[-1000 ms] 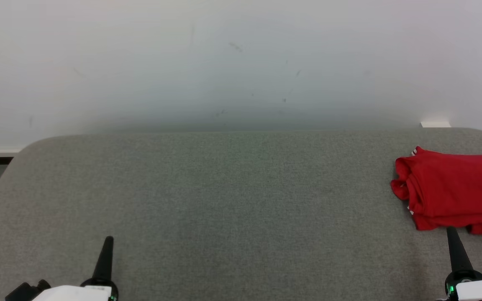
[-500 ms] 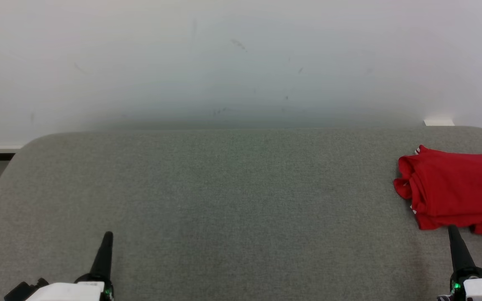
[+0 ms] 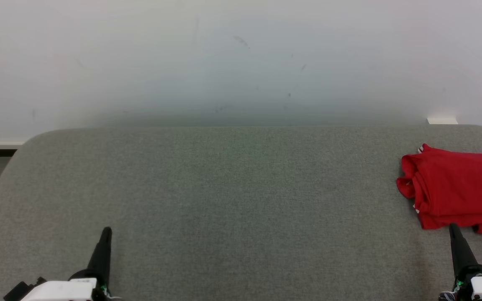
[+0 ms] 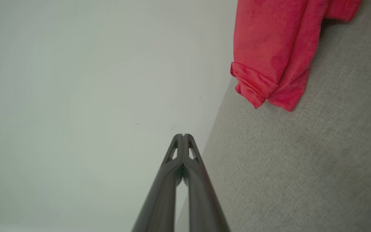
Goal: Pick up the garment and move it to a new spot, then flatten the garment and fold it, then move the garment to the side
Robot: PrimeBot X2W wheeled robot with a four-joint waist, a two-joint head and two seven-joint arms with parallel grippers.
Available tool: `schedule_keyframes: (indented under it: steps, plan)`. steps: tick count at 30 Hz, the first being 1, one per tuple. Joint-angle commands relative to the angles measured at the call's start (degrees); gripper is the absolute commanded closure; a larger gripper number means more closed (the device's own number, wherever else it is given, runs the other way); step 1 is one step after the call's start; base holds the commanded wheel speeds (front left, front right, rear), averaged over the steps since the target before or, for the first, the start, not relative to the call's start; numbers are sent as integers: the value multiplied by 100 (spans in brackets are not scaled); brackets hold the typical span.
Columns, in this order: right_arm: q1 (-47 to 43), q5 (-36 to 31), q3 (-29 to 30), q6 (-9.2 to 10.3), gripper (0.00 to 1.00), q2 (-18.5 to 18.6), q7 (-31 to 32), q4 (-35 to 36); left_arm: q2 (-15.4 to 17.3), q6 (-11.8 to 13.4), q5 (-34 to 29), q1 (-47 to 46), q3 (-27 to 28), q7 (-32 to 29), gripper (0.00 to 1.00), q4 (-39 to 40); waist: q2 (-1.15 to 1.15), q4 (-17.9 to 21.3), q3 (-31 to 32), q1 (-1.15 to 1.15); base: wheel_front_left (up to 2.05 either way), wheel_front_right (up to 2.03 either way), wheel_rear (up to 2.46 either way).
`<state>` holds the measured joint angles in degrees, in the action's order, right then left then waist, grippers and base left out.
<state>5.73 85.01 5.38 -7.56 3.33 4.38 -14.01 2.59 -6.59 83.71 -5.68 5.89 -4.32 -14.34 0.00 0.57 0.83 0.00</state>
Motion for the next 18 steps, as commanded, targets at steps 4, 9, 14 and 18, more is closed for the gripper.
schedule_keyframes:
  steps: [4,9,14,18]
  plan:
    - [97,222,51,11,100,-16,71,-14,44,-41,266,-76,38,-72,100,43,0,-13,-18,0,0,0,0]
    - [116,391,81,12,100,-28,122,-26,46,-46,450,-91,55,-125,100,51,0,-26,-37,0,0,0,0]
    - [122,548,112,12,100,-38,171,-38,46,-52,656,-106,69,-179,100,60,0,-39,-56,0,0,0,0]
    - [127,691,135,13,100,-46,218,-49,47,-57,793,-111,80,-224,100,66,0,-50,-71,0,0,0,0]
